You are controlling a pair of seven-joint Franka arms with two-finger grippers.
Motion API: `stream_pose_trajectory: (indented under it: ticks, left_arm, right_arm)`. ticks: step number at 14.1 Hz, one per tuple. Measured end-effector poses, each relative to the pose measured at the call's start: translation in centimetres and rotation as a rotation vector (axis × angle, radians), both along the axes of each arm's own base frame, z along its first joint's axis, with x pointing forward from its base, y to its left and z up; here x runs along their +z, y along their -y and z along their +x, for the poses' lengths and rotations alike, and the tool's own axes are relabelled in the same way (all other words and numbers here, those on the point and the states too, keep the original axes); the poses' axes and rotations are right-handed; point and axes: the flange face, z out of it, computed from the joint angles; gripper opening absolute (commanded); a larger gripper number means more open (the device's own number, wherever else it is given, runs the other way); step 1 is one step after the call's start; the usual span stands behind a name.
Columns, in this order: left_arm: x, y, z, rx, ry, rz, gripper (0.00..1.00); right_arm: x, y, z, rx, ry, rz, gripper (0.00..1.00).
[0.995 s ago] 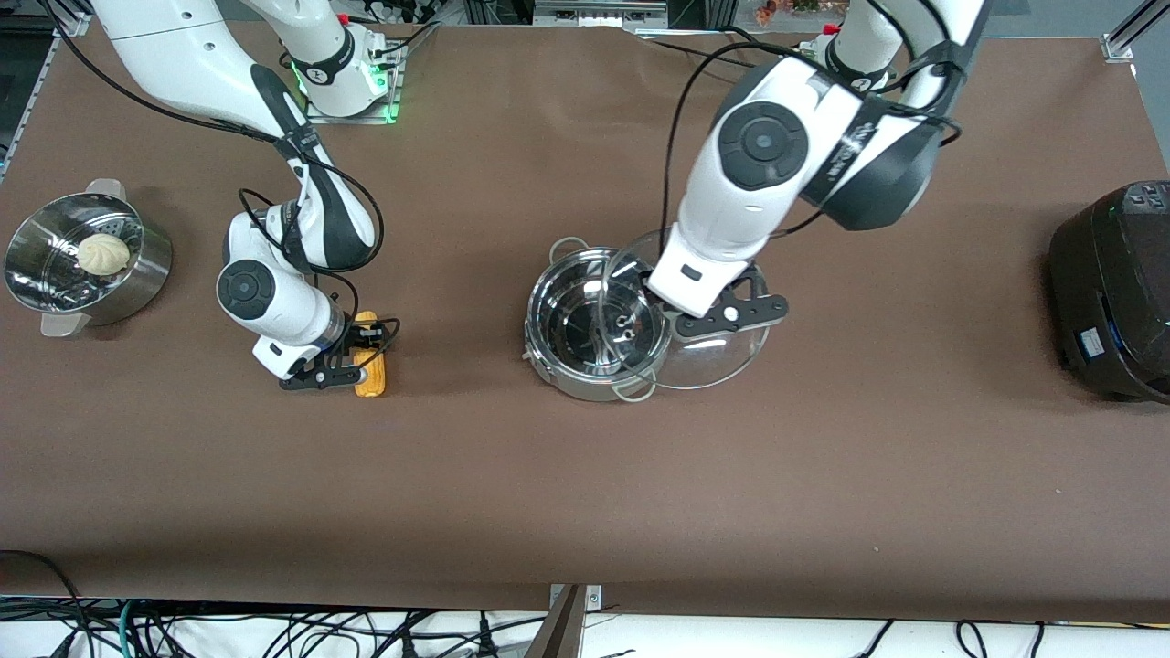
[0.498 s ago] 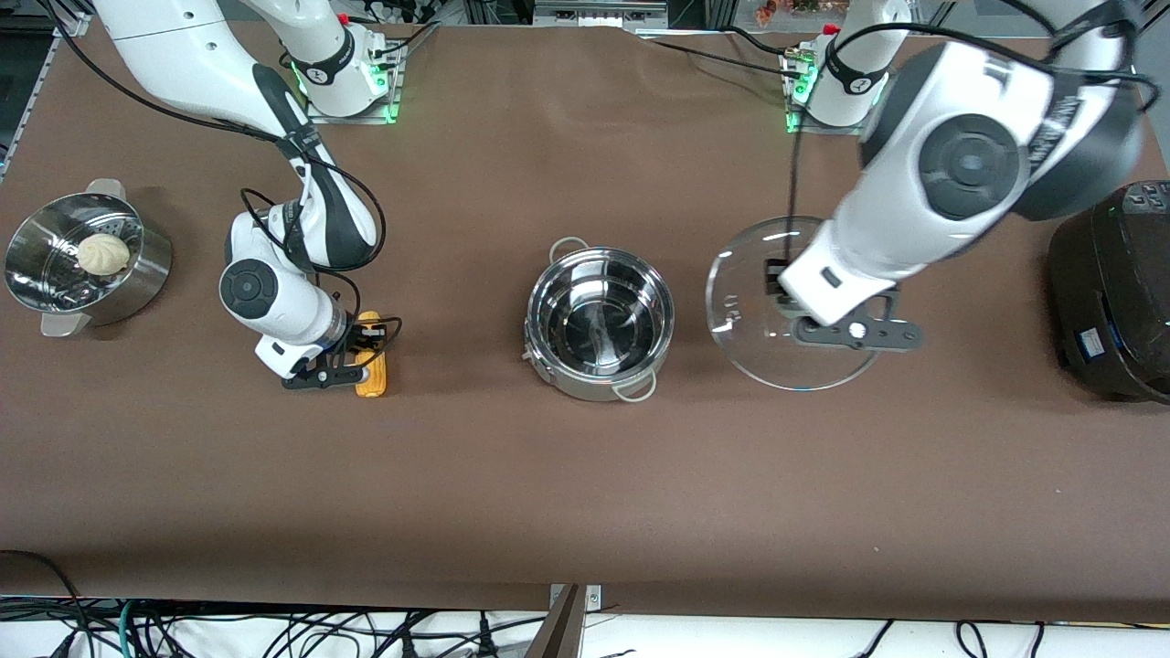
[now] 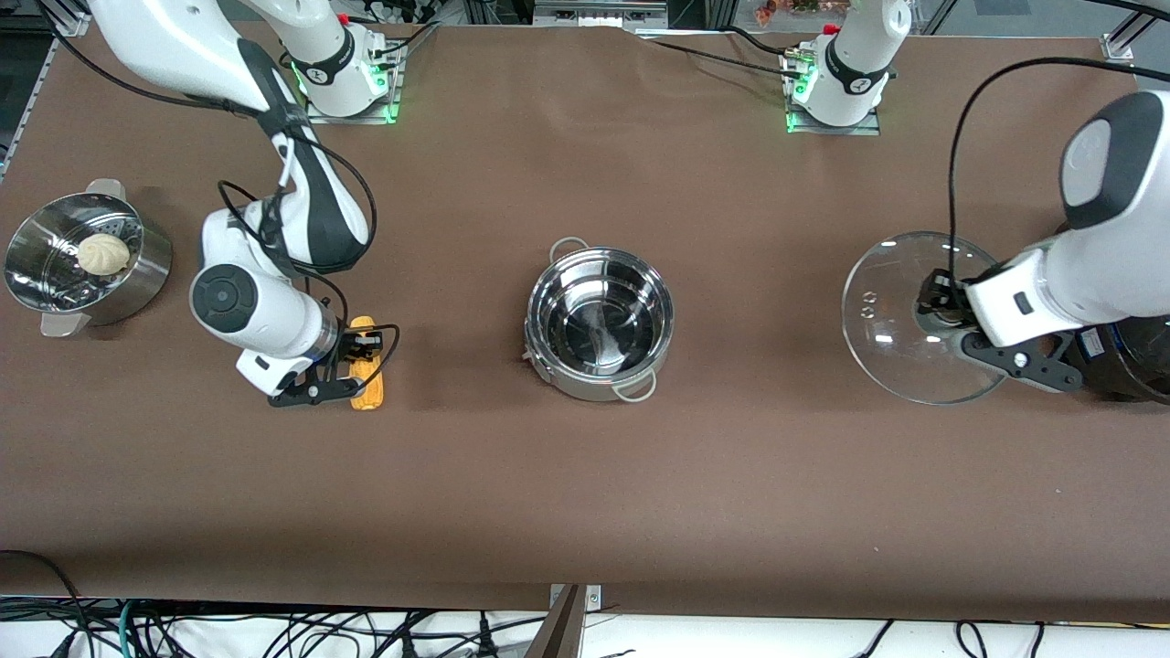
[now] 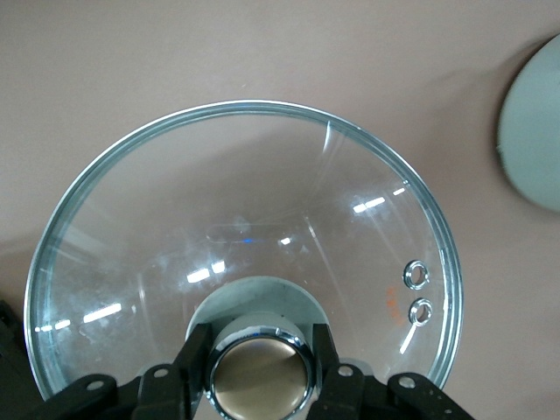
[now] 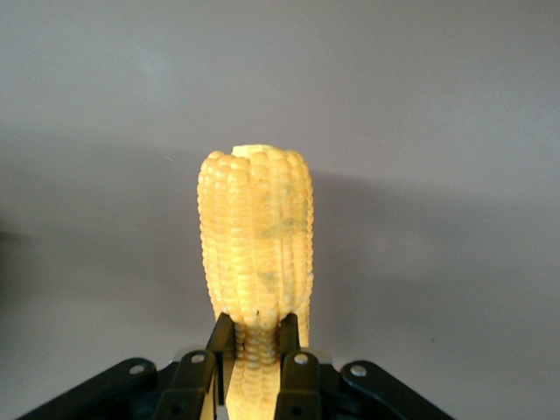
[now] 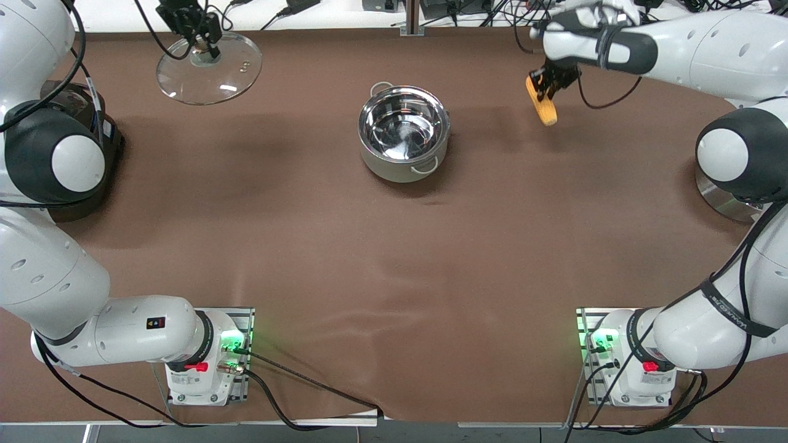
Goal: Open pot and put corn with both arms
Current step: 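Lift the glass lid off the pot with the left gripper, then carry the corn over the pot with the right gripper while the left lowers the lid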
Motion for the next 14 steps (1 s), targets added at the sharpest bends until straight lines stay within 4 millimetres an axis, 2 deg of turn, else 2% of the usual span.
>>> stream_pose_trajectory:
  ticks: [1,3,6,10,14]
  left_arm:
    - [-1.6,-1.3,0.1,-0.01,0.006,-0.007,0.19]
    - [-5.5,-3.0,0.0,-0.014,0.017,-0.016,0.19]
    - [-11.2,-3.5,-1.1,0.024,0.019,-0.013,0.19]
    - [-16.8,-3.5,-2.6,0.088,0.066,-0.007,0.19]
    - [-23.2,-3.6,-5.9,0.161,0.108,-0.007,0.19]
  right_arm:
    - [2.2,-1.0,0.4,0.014,0.009,0.003,0.25]
    - [4.7,-4.3,-0.1,0.053,0.002,0.003,0.25]
    - [7.1,-11.5,-2.5,0.026,-0.001,-0.006,0.25]
    - [8.6,-21.2,-6.8,-0.059,0.002,0.037,0.26]
    - [8.4,-27.3,-8.6,-0.156,0.01,0.057,0.26]
